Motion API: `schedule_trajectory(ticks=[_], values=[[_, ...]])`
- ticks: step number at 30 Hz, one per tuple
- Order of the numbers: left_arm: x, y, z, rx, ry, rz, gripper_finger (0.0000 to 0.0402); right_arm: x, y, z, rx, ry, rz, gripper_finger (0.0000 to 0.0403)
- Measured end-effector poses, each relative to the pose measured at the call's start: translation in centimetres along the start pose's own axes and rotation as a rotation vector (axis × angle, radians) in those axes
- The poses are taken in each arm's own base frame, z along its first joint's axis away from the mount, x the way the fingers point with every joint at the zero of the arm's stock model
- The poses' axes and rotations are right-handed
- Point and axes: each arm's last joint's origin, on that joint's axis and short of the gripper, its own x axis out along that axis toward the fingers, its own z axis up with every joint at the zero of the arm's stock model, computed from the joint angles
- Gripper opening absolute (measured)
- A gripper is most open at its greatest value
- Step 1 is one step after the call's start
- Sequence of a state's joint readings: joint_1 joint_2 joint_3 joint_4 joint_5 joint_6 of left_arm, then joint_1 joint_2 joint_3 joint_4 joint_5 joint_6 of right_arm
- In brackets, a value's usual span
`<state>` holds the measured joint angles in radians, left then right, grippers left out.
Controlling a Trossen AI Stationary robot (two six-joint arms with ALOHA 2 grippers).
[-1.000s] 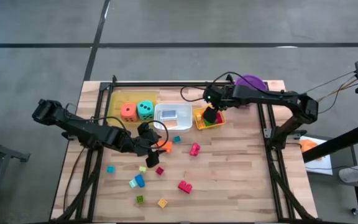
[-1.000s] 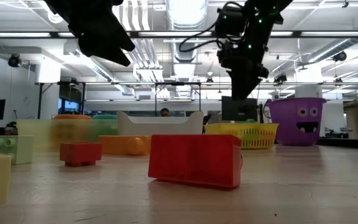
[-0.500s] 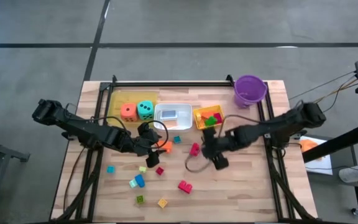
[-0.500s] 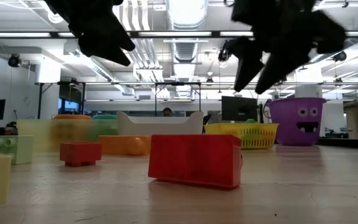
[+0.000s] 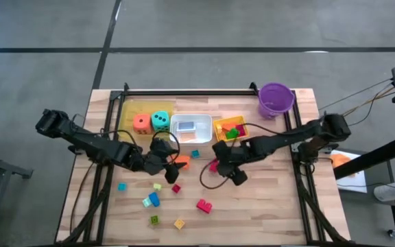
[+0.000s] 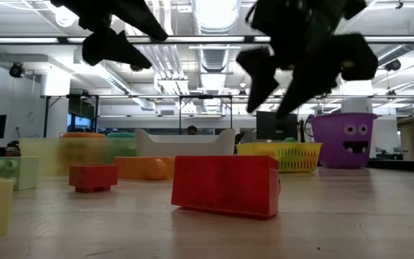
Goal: Pick & Place Toys
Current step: Put the red game piece into the yellow bin
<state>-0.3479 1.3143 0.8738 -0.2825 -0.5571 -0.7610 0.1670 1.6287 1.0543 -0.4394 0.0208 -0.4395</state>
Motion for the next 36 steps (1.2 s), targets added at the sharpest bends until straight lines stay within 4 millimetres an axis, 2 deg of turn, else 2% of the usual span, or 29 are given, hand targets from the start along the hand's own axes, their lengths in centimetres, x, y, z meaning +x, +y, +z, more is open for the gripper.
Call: schedule_trajectory(ticks=[7, 15, 23, 26, 31, 36], values=[[-1.1, 0.5, -0.6, 0.018, -0.016, 0.002, 0.0312, 2.6, -1.2, 0.0, -0.017, 0.058, 0.044, 0.0254], [-2.4, -0.1, -0.5, 0.018, -0.030, -0.053, 0.0312, 4.9, -3.0, -1.1, -0.005, 0.121, 0.106, 0.0254], [-2.5, -0.2, -0.8, 0.037, -0.020, -0.053, 0.0312, 7.0, -3.0, -2.5, 0.021, 0.194, 0.176, 0.0252], [-2.5, -0.2, -0.8, 0.037, -0.020, -0.052, 0.0312, 7.2, -2.9, -2.4, 0.034, 0.193, 0.185, 0.0230], [-2.5, -0.1, -0.8, 0.033, -0.018, -0.051, 0.0312, 6.8, -2.9, -2.1, 0.065, 0.179, 0.168, 0.0157], [-2.4, -0.2, -0.8, 0.008, -0.004, -0.062, 0.0312, 6.1, -3.1, -1.7, 0.112, 0.160, 0.143, 0.0157]])
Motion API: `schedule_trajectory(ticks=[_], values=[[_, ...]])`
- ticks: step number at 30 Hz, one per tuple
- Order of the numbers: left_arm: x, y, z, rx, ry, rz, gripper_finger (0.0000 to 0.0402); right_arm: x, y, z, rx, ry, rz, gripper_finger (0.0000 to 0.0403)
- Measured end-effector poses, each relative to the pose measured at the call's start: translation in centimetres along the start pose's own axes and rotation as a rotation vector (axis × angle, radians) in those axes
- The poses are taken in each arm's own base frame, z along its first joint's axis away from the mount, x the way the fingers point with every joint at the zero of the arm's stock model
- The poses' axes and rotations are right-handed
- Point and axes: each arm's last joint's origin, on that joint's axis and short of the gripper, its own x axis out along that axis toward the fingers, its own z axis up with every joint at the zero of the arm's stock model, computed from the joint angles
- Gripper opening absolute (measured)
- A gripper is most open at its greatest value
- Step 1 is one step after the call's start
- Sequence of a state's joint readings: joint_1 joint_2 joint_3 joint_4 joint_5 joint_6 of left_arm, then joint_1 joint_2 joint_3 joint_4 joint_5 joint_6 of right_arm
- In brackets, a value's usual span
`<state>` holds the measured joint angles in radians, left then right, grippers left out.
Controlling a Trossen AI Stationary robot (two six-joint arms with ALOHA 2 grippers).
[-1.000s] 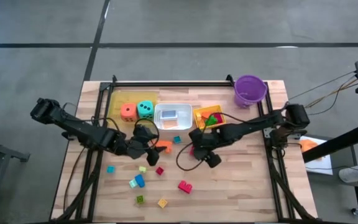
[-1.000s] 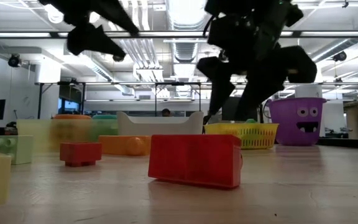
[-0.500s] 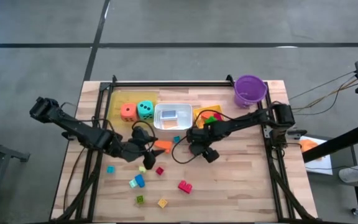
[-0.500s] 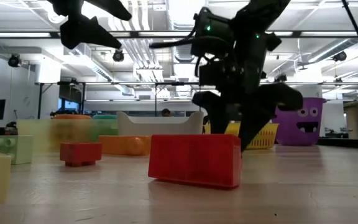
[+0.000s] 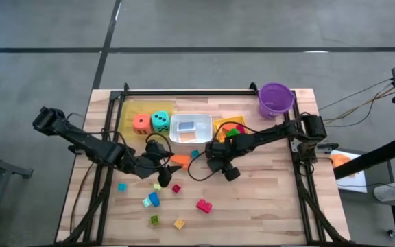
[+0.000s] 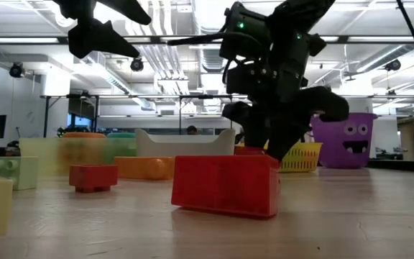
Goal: Pick & Place Toys
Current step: Put the red game piece into the yellow bin
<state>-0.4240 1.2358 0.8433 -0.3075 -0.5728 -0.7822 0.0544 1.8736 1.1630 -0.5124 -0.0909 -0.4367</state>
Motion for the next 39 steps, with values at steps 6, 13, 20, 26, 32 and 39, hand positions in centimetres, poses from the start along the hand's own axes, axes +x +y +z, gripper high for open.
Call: schedule_trajectory(ticks=[6, 13, 20, 26, 32, 39], values=[[0.0, 0.0, 0.0, 0.000, 0.001, 0.001, 0.0312, -1.4, -0.3, 0.7, 0.169, -0.039, -0.051, 0.0157], [0.0, 0.0, 0.0, 0.000, 0.004, 0.003, 0.0312, -5.6, -0.5, 1.1, 0.277, -0.140, -0.146, 0.0157], [0.0, 0.1, -0.1, -0.031, 0.007, 0.007, 0.0312, -10.4, -1.5, -0.2, 0.379, -0.188, -0.341, 0.0157], [0.0, 0.1, -0.1, -0.056, 0.005, 0.006, 0.0312, -12.3, -3.3, -2.6, 0.525, -0.163, -0.368, 0.0157], [0.0, 0.0, -0.1, -0.050, 0.012, -0.003, 0.0312, -13.0, -5.7, -5.3, 0.651, -0.099, -0.387, 0.0157], [0.2, 2.3, 1.3, -0.026, 0.033, 0.079, 0.0312, -11.5, -8.4, -7.9, 0.753, -0.032, -0.334, 0.0157]])
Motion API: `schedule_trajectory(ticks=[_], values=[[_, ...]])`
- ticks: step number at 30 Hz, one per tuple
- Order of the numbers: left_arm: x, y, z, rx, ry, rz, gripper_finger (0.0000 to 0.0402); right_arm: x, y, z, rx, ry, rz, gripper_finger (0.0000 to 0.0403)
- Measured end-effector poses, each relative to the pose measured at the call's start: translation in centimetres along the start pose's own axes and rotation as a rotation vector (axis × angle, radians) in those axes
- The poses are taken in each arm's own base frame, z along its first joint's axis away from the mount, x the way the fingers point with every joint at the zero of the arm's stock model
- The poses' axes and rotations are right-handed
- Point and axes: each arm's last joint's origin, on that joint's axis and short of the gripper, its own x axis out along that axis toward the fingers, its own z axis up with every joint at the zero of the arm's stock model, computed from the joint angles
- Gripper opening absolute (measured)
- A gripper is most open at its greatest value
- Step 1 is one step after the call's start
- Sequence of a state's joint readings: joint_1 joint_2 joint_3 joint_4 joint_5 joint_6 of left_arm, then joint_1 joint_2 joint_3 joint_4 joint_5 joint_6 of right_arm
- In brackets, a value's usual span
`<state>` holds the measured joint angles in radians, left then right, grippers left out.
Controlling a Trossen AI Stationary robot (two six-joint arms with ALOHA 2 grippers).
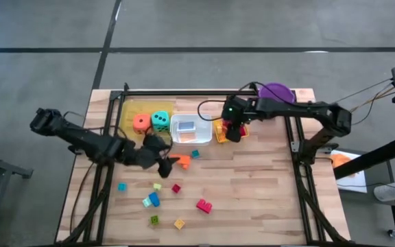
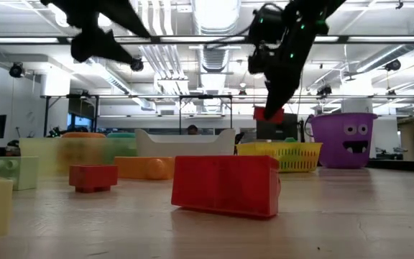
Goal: Pick & Place Toys
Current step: Put the red game piece into the yellow bin
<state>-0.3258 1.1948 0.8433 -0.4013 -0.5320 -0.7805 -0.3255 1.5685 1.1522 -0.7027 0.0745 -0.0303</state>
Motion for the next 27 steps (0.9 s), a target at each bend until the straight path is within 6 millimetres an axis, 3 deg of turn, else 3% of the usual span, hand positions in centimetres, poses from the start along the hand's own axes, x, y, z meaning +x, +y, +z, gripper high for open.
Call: schedule_trajectory(ticks=[4, 9, 17, 27], values=[[0.6, 2.0, 0.8, -0.006, 0.071, 0.066, 0.0312, 1.5, -0.2, -0.1, -0.007, 0.045, 0.002, 0.0157], [1.0, 2.9, 1.3, 0.034, 0.069, 0.101, 0.0312, 2.4, -0.1, -0.2, -0.044, 0.072, 0.032, 0.0157], [0.9, 2.7, 1.2, -0.052, 0.072, 0.087, 0.0312, 2.8, -0.2, -0.1, -0.078, 0.025, 0.025, 0.0157], [0.9, 2.6, 1.2, -0.088, 0.067, 0.080, 0.0312, 4.7, -0.1, -0.3, -0.103, 0.041, 0.027, 0.0157]])
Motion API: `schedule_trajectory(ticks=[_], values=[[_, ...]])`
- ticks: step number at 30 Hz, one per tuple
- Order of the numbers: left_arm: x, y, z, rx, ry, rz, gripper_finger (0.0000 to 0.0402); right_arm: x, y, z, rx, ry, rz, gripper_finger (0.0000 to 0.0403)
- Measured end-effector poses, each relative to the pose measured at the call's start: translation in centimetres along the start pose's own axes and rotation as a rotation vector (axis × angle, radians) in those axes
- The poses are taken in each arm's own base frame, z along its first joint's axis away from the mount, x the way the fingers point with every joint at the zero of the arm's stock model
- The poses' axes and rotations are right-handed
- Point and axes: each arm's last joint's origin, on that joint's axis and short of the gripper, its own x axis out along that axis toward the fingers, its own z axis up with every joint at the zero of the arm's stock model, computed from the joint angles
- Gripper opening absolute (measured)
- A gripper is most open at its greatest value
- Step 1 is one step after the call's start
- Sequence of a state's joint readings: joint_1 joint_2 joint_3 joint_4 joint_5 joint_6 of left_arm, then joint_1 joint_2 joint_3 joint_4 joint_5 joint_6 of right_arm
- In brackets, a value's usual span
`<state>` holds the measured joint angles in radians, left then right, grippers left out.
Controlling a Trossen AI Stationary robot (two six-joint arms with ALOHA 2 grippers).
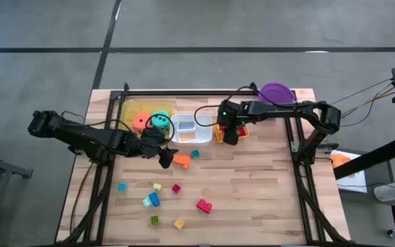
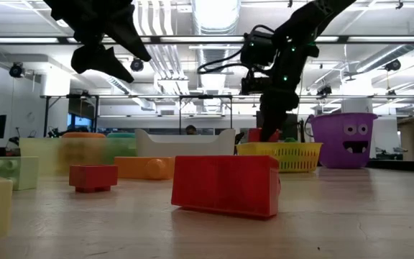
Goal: Pick & Place Toys
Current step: Put the red game piece into the yellow bin
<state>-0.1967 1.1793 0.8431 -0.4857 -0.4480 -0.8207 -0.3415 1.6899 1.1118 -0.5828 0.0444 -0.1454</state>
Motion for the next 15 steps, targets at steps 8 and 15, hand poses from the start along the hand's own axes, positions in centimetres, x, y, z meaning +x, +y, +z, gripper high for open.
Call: schedule_trajectory(ticks=[8, 15], values=[[0.0, -0.1, 0.1, -0.007, -0.011, -0.012, 0.0312, 1.3, 0.0, -0.1, -0.020, 0.027, 0.004, 0.0157], [0.0, -0.1, 0.1, -0.006, -0.011, -0.012, 0.0312, 1.5, 0.0, 0.0, -0.021, 0.024, 0.003, 0.0157]])
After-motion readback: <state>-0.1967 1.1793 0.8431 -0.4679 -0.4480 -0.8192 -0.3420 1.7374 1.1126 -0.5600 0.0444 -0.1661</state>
